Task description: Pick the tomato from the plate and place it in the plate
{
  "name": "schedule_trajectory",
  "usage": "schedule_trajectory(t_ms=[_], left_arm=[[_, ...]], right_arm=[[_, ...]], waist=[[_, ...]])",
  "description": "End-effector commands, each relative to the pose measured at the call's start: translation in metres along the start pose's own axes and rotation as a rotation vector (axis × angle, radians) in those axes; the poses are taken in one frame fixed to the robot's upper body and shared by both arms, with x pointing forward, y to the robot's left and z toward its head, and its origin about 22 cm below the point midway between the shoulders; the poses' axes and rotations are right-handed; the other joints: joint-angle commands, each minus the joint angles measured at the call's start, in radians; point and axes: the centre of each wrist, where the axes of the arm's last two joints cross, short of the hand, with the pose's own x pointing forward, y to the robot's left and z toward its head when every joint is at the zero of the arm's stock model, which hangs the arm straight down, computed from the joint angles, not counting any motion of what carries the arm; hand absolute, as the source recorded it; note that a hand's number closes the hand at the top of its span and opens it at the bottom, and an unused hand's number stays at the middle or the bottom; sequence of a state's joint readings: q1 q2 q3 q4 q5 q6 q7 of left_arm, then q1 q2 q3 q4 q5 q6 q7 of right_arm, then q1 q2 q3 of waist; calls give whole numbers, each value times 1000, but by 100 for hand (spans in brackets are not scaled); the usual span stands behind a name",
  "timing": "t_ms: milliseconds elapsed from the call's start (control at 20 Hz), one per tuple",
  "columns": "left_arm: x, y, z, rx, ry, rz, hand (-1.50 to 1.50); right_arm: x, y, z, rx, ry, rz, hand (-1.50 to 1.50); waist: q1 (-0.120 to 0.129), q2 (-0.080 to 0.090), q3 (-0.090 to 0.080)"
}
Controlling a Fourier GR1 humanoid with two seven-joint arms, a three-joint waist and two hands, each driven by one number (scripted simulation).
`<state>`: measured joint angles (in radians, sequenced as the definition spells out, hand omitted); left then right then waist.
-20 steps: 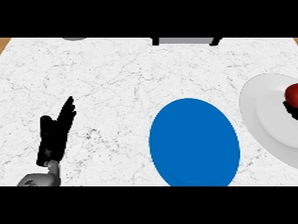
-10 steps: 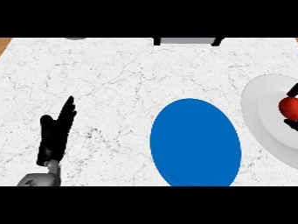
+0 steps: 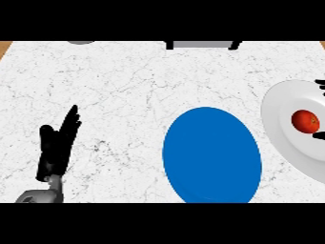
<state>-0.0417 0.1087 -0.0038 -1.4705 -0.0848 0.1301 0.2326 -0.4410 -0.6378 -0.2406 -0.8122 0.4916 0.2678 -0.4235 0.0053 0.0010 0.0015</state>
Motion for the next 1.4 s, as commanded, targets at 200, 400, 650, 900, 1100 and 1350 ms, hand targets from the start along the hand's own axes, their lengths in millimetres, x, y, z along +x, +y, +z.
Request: schedule_trajectory(t_ms=[200, 400, 650, 900, 1100, 1350], left_arm=[[-10, 6, 8, 16, -9, 6, 0], [-10, -9, 6, 1, -10, 10, 0], [-12, 5, -1, -2, -7, 11, 0], [4, 3, 0, 0, -9, 13, 0], [15, 0, -1, 15, -7, -6, 0], [-6, -13, 13, -6, 2, -7, 0]], right_arm=[[-26, -33, 22, -194, -150, -482, -150], [-53, -46, 46, -173, -144, -569, -150], [-56, -36, 44, -114, -174, -580, -150], [-64, -18, 50, -99, -212, -571, -150], [-71, -18, 51, -139, -199, -552, -150], [-75, -26, 59, -133, -121, -507, -150]], waist=[[-6, -3, -1], [3, 3, 0], [3, 2, -1], [1, 1, -1], [8, 3, 0], [5, 2, 0]])
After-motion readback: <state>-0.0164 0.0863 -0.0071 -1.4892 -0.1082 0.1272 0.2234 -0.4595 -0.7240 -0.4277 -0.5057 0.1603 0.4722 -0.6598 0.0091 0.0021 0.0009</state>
